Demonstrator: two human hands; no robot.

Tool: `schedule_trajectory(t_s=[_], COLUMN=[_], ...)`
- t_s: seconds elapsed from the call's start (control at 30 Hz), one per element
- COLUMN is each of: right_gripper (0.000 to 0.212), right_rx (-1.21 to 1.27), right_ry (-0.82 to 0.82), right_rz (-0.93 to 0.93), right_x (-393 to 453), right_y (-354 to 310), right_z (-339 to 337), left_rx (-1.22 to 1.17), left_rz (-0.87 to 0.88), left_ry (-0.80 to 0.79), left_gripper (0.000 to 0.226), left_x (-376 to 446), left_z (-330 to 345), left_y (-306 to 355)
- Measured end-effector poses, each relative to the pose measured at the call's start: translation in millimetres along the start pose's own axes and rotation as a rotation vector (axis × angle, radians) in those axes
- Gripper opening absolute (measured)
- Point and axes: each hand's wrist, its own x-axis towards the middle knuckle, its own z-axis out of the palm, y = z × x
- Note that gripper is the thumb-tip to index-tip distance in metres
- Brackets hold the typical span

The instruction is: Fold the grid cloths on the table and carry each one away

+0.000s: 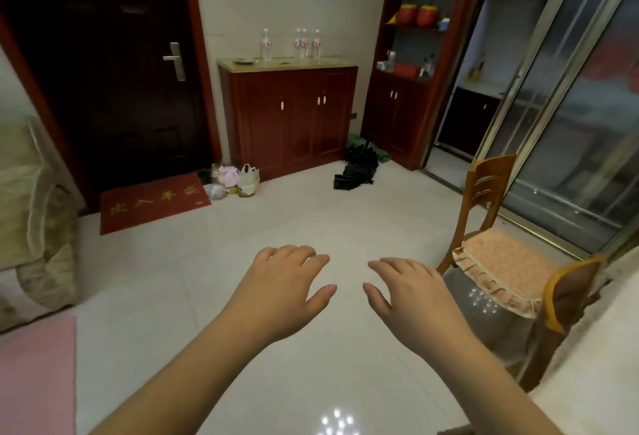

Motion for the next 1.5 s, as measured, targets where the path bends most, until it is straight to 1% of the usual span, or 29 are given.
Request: schedule_trajectory(t_s=[0.17, 0.33, 0.47, 0.73, 0.87, 0.97, 1.07, 1.17, 1.27, 1.43, 1.5], right_gripper=[0.049, 0.049, 0.049, 0.047, 0.047, 0.046, 0.046, 0.046, 0.046, 0.045, 0.044], right_rx=[0.013, 0.037, 0.045, 0.104, 0.104, 0.1, 0.106, 0.099, 0.083, 0.068, 0.075], right_ry=[0.004, -0.031, -0.05, -0.05, -0.068, -0.076, -0.077, -0.092, -0.084, -0.081, -0.075], right_rz=[0.088, 0.176, 0.221, 0.283, 0.272, 0.281, 0.3, 0.306, 0.319, 0.323, 0.331], right_x=[52, 94, 131, 222, 263, 291, 319, 352, 393, 473, 505], right_y=[2, 25, 62, 157, 197, 219, 234, 245, 254, 254, 253], right_z=[0, 12, 25, 39, 39, 42, 46, 53, 61, 71, 73], left_rx=[-0.004, -0.024, -0.032, -0.009, 0.005, -0.025, -0.03, -0.054, -0.058, -0.075, -0.072], left_rz=[0.09, 0.153, 0.188, 0.233, 0.244, 0.247, 0.258, 0.268, 0.286, 0.316, 0.32], left_ry=[0.002, -0.035, -0.057, -0.128, -0.115, -0.12, -0.123, -0.134, -0.108, -0.127, -0.131], left_gripper=[0.057, 0.055, 0.055, 0.054, 0.067, 0.064, 0.077, 0.078, 0.078, 0.078, 0.069], left_x=[60, 116, 180, 318, 376, 412, 443, 481, 520, 585, 613], left_z=[-6, 11, 31, 64, 72, 82, 93, 105, 116, 128, 129], left_y=[-33, -45, -44, -21, -14, -13, -17, -28, -46, -93, -114])
